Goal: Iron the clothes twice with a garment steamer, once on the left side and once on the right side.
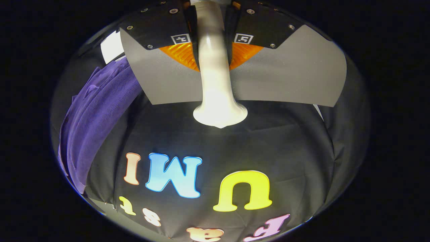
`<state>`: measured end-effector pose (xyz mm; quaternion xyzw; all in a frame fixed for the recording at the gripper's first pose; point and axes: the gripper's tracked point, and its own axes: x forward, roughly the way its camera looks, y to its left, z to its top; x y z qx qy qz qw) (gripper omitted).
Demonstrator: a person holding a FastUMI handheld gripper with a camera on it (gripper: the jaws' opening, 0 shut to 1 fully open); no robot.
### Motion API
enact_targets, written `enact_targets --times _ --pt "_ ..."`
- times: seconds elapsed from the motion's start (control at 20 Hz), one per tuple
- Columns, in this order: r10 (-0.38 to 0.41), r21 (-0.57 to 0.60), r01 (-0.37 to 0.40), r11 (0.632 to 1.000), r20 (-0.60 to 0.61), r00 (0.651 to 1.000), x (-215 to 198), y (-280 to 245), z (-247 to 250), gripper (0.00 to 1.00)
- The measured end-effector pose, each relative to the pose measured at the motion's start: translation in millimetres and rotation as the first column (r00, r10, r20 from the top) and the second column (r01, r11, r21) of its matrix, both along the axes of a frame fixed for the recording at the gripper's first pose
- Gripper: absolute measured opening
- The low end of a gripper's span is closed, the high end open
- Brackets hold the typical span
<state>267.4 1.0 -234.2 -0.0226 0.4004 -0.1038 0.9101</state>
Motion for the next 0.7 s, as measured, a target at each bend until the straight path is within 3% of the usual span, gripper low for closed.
enact_targets --times 0.2,0.7 --pt "0.017 0.006 -0.018 1.000 0.085 0.996 -31 4 20 0.32" --pt "0.209 -0.068 -0.198 0.978 0.281 0.937 -141 -22 96 0.32"
